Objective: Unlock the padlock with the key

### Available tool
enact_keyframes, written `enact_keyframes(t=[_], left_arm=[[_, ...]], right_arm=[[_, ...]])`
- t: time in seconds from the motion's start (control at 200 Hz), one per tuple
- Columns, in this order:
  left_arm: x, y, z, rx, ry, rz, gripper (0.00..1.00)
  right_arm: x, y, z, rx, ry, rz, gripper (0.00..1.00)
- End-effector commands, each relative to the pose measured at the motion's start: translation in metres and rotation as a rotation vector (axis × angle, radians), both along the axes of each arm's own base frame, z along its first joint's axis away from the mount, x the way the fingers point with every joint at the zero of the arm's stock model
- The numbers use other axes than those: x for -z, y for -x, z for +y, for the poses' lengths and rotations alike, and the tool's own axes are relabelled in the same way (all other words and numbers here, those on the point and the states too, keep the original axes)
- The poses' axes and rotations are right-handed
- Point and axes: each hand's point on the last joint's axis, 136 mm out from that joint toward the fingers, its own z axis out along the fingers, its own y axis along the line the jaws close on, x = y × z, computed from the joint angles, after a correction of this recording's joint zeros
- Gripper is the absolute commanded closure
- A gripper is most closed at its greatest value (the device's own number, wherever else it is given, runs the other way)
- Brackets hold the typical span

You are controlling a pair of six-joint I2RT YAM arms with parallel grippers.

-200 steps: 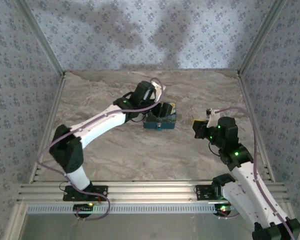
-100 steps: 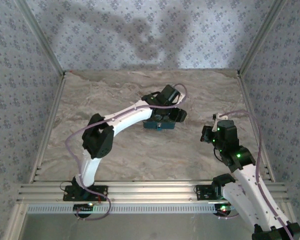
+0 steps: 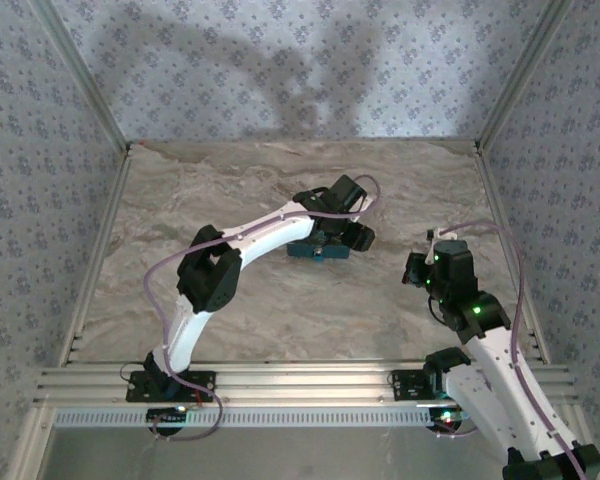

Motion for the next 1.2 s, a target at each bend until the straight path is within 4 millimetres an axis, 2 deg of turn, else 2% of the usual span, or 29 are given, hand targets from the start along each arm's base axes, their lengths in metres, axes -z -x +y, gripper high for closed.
enact_keyframes(t=[0.0,0.455,0.724,0.859,0.974,1.094,1.194], left_arm=[[0.007,0.021,0.001,0.036,-0.012,0.058,0.33],[-0.005,0.052,0.032,0.047,0.011,0.059,0.33],[-0.020,0.050,0.032,0.047,0.038,0.024,0.32],[-0.043,0.044,0.033,0.036,0.077,-0.017,0.29],[-0.069,0.038,0.044,0.005,0.134,-0.071,0.25],[-0.091,0.032,0.068,-0.056,0.198,-0.135,0.20],[-0.100,0.030,0.096,-0.115,0.257,-0.181,0.15]], right_arm=[[-0.006,-0.001,-0.001,0.005,-0.009,0.007,1.00],[-0.002,-0.013,0.018,-0.083,-0.052,0.028,1.00],[0.000,-0.020,0.035,-0.149,-0.104,0.045,1.00],[0.003,-0.022,0.043,-0.185,-0.126,0.056,1.00],[0.003,-0.025,0.054,-0.228,-0.157,0.063,1.00],[0.003,-0.030,0.068,-0.285,-0.199,0.069,1.00],[0.002,-0.034,0.084,-0.347,-0.236,0.079,1.00]])
